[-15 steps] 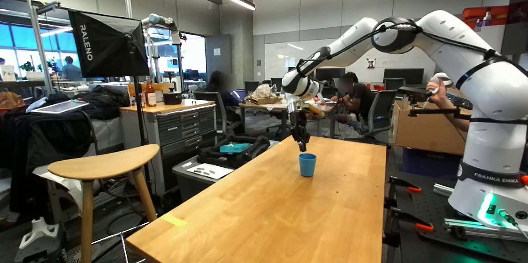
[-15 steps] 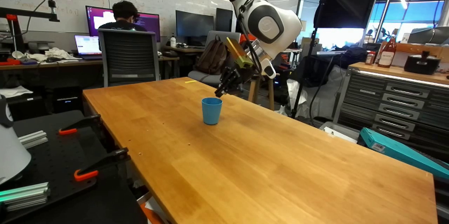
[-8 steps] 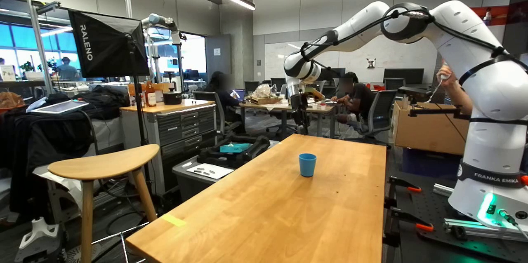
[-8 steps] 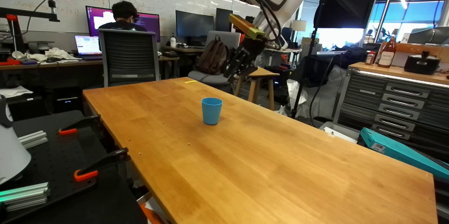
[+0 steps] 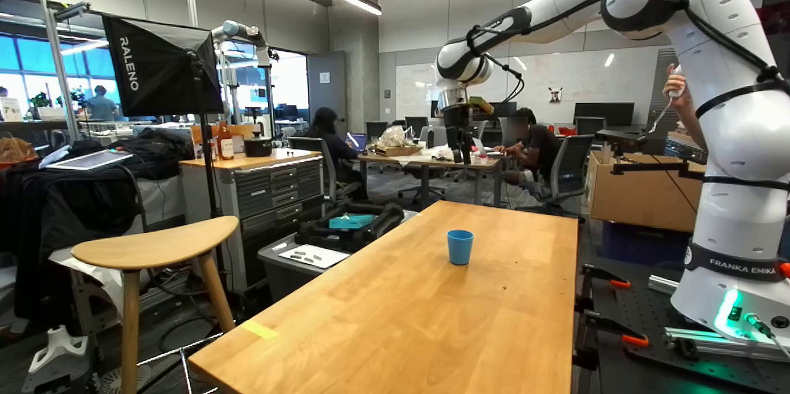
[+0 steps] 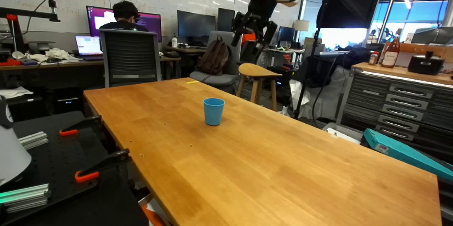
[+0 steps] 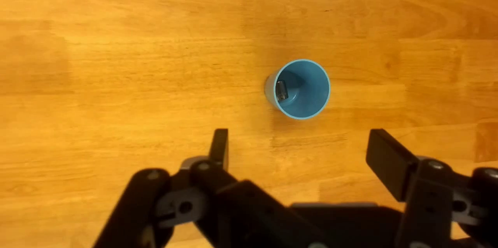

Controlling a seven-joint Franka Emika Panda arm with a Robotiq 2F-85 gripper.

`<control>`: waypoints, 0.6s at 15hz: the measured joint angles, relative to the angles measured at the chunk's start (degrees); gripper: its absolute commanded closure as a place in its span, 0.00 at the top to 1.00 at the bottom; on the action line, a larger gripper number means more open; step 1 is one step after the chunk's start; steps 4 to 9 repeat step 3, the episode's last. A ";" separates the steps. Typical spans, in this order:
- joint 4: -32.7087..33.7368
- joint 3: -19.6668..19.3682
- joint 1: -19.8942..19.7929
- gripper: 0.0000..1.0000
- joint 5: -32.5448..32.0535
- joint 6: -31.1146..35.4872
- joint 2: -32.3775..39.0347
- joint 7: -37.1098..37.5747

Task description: Put the metal thing in the cup

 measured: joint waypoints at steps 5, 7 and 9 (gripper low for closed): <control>-1.16 0.00 0.32 1.00 -0.66 -0.25 -3.04 0.00; -1.16 0.00 0.32 1.00 -0.66 -0.25 -3.04 0.00; -1.16 0.00 0.32 1.00 -0.66 -0.25 -3.04 0.00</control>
